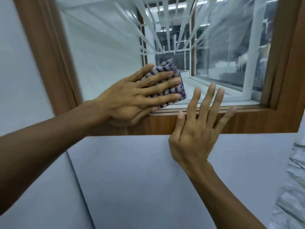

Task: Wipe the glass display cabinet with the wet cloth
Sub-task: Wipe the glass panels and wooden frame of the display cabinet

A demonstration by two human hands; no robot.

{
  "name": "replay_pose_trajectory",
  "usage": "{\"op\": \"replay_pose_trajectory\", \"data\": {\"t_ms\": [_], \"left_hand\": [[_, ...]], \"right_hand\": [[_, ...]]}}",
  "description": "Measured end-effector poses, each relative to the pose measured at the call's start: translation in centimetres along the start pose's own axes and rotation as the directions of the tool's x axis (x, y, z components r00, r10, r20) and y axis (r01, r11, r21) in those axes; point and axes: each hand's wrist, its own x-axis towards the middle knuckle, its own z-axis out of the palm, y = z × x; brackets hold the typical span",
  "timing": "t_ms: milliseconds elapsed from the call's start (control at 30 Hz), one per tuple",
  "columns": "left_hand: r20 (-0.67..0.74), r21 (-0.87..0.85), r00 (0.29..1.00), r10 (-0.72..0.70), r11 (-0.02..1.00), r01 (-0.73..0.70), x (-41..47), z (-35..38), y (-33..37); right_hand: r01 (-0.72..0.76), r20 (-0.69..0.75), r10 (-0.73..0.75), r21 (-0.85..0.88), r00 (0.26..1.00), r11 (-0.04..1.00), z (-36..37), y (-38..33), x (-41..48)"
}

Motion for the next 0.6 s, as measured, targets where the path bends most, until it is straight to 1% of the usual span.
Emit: {"op": "replay_pose_trajectory", "data": {"t_ms": [33,100,167,233,300,433,500,567,600], "left_hand": [[-0.020,0.008,0.995,-0.099,0.995,0.099,0.4,0.1,0.5],[-0.082,-0.009,0.954,-0.289,0.957,0.289,1.6,0.0,2.1],[-0.134,-0.082,0.873,-0.469,0.883,0.462,2.0,0.7,3.3],[-0.135,-0.151,0.792,-0.595,0.802,0.577,1.1,1.6,4.7],[-0.106,-0.204,0.750,-0.652,0.753,0.626,0.5,2.0,6.2],[-0.108,-0.239,0.767,-0.633,0.765,0.598,2.1,1.7,7.0],[-0.111,-0.231,0.754,-0.648,0.755,0.614,0.7,2.1,6.4],[-0.106,-0.234,0.699,-0.707,0.701,0.674,-2.2,2.6,5.6],[-0.106,-0.235,0.665,-0.739,0.669,0.705,-3.5,2.8,5.2]], "right_hand": [[0.021,0.009,-0.021,0.021,1.000,1.000,0.1,-0.5,-0.1],[-0.016,0.007,0.016,0.056,1.000,0.998,0.4,-1.9,0.2],[-0.030,0.009,0.029,0.052,1.000,0.998,0.4,-2.1,0.3],[0.031,0.028,-0.032,0.033,0.999,0.999,0.3,-1.6,0.6],[0.112,0.032,-0.112,0.000,0.993,0.994,0.3,-1.5,0.9],[0.118,-0.017,-0.118,-0.022,0.993,0.993,0.9,-1.7,0.8],[0.124,-0.014,-0.124,-0.008,0.992,0.992,0.9,-1.4,0.8],[0.138,0.002,-0.138,0.011,0.990,0.990,0.8,-1.6,1.0],[0.172,0.014,-0.173,0.014,0.985,0.985,0.9,-2.1,1.1]]}}
